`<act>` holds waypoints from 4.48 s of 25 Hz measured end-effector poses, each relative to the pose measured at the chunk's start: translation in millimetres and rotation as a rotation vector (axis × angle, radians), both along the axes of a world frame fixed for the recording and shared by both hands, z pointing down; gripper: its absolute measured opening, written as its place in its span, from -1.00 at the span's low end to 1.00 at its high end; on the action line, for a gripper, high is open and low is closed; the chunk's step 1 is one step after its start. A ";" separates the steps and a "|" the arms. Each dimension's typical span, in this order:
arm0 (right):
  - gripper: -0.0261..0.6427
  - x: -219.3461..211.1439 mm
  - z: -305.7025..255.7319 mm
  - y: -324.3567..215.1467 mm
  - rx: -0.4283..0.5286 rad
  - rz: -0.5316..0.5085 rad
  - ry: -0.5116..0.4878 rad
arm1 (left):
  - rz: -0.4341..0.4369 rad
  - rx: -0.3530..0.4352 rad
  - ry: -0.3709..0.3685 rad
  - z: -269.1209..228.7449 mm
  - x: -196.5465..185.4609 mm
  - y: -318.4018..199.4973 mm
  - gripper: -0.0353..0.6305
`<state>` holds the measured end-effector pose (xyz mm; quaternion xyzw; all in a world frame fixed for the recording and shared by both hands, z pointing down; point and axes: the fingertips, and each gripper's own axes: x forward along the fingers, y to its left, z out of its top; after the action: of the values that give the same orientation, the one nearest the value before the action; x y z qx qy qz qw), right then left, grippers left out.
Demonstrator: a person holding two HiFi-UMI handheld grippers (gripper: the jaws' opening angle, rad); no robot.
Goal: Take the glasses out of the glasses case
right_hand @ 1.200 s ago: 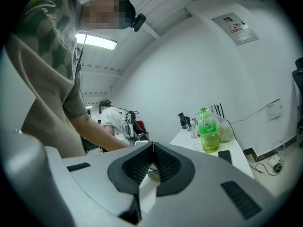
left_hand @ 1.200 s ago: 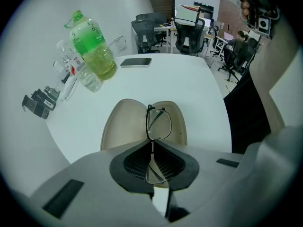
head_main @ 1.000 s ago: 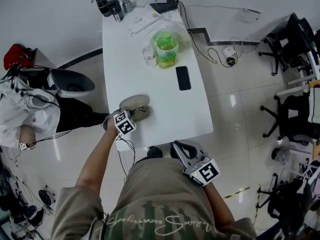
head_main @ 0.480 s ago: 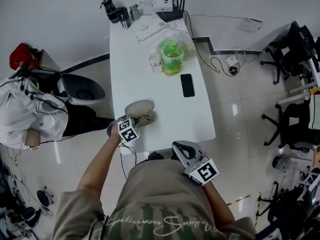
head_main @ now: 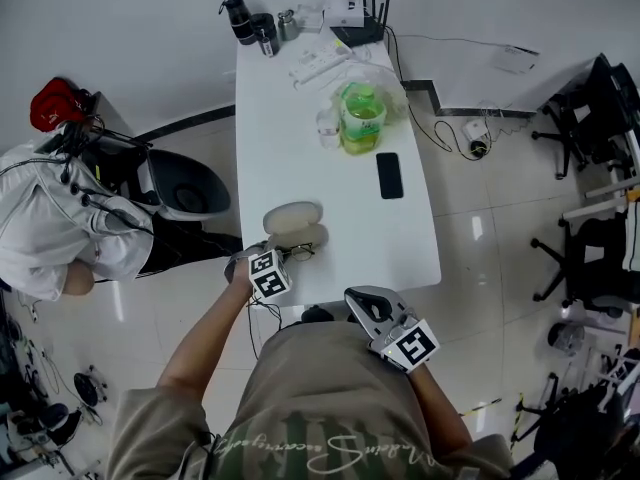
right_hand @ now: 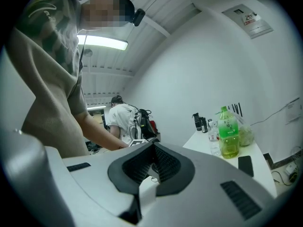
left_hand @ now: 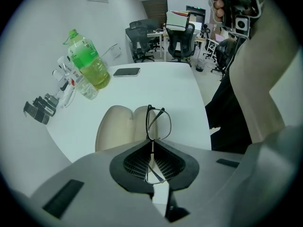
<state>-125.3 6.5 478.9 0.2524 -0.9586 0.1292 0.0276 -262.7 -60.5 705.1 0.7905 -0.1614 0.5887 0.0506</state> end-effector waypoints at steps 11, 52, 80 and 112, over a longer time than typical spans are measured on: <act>-0.89 -17.9 4.5 4.8 -0.022 -0.014 0.004 | 0.041 -0.019 -0.001 4.1 -0.8 27.3 -0.81; -0.89 6.9 32.3 72.5 -0.055 -0.164 0.101 | -0.031 0.000 0.037 33.3 15.8 73.6 -0.84; -0.89 205.8 30.5 5.7 -0.110 -0.234 -0.031 | -0.253 -0.038 -0.118 28.8 102.0 79.4 -0.84; -0.89 288.7 31.9 -30.6 -0.168 -0.034 -0.100 | -0.041 -0.066 -0.150 45.8 224.5 69.3 -0.84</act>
<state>163.3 -24.1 510.8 0.2261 -0.9487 0.2210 0.0029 -38.2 8.8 750.9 0.7386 -0.1612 0.6501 0.0763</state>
